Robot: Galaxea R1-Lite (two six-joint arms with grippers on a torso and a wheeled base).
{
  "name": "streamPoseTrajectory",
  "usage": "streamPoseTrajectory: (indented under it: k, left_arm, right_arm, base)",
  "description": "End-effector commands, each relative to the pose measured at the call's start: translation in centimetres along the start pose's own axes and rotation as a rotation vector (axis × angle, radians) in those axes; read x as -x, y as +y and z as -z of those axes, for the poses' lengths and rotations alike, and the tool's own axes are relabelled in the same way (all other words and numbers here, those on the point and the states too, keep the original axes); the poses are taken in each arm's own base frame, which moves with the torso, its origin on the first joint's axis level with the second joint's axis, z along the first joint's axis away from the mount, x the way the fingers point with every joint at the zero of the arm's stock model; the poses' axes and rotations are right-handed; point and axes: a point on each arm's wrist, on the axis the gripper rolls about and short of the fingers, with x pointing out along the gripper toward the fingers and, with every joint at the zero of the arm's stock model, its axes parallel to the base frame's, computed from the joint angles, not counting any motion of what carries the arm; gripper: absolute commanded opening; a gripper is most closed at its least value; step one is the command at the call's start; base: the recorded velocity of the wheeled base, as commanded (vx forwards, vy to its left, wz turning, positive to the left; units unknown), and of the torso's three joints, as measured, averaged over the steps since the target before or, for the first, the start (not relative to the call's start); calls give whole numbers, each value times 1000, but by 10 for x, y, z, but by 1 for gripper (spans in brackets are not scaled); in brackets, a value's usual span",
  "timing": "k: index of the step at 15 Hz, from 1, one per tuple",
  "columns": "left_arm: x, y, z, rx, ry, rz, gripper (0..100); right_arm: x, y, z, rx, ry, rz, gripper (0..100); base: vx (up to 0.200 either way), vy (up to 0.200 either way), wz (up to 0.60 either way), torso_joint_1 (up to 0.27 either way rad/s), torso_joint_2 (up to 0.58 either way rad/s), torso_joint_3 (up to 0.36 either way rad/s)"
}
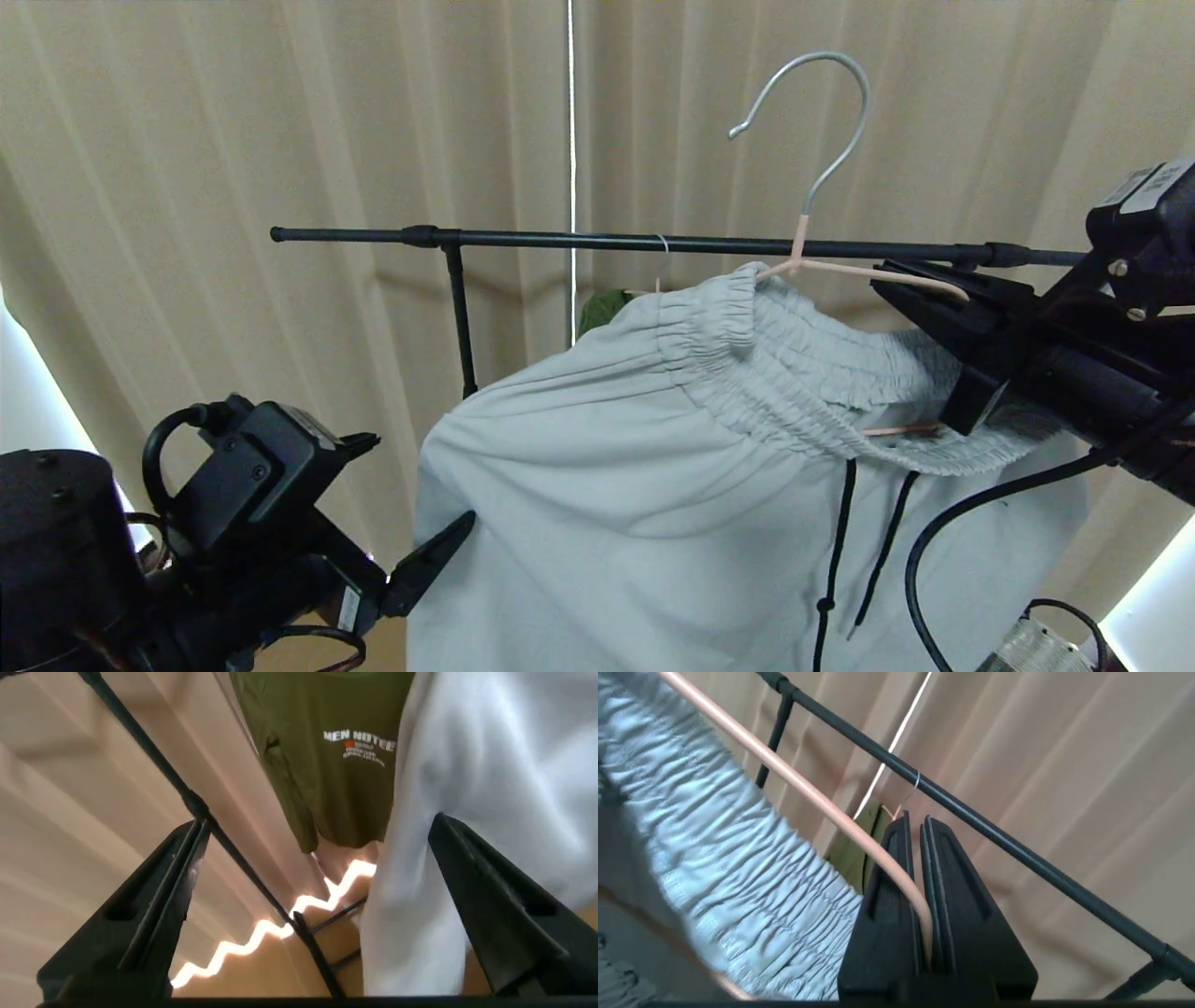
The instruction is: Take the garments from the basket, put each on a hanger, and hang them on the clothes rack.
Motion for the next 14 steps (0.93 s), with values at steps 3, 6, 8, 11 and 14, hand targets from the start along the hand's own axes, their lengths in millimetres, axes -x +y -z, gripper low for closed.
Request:
streamPoseTrajectory:
  k: [3,6,8,11,14]
  left_arm:
    - [-8,-2,4,1,35,7,0]
    - [-8,0,7,5,46,-2,0]
    - [-5,6,20,14,98,-37,0]
    - [0,20,35,30,159,-114,0]
    - [4,20,36,32,160,-118,0]
  right_arm:
    - [-1,0,-1,-2,-4,-3,0]
    - [-2,0,-2,-2,-5,-1,0]
    - [-2,-4,-1,1,3,25,0]
    - [-3,-16,4,8,28,74,0]
    - [-7,-17,2,8,23,78,0]
  base:
    - [0,0,0,0,0,0]
    - [0,0,0,0,0,0]
    - [0,0,0,0,0,0]
    - [0,0,0,0,0,0]
    - [0,0,0,0,0,0]
